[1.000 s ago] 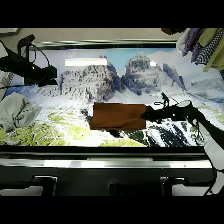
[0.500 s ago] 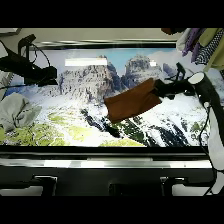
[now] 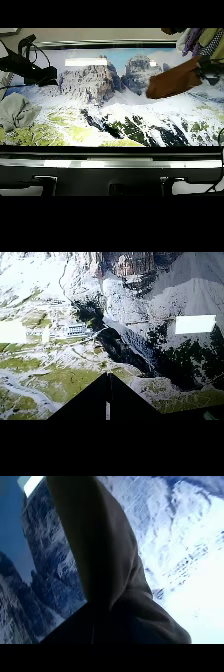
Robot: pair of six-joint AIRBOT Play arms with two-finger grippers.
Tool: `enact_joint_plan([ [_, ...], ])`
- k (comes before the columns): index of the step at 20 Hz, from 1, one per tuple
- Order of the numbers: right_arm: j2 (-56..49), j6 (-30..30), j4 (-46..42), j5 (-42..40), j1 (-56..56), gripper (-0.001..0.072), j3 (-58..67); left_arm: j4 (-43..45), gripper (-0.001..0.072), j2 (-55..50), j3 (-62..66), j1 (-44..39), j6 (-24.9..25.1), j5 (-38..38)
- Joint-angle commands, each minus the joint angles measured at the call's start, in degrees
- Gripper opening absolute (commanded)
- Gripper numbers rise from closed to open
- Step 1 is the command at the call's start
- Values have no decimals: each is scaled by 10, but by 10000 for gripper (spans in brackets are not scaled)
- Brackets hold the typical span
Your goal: Fold the clothes and pants, and hang the long-sleeved shirts on hangers.
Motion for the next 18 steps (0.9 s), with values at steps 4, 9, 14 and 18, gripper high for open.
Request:
enact_joint_plan([
  [4,1,87,-60,99,-149,22,11,0,20,0,0,0,0,0],
  [9,14,84,-209,210,-194,24,-67,0,20,0,0,0,1,0],
  [14,96,117,-288,180,-223,25,-261,0,20,0,0,0,2,0],
  [18,156,149,-330,143,-228,26,-376,0,20,0,0,0,1,0],
])
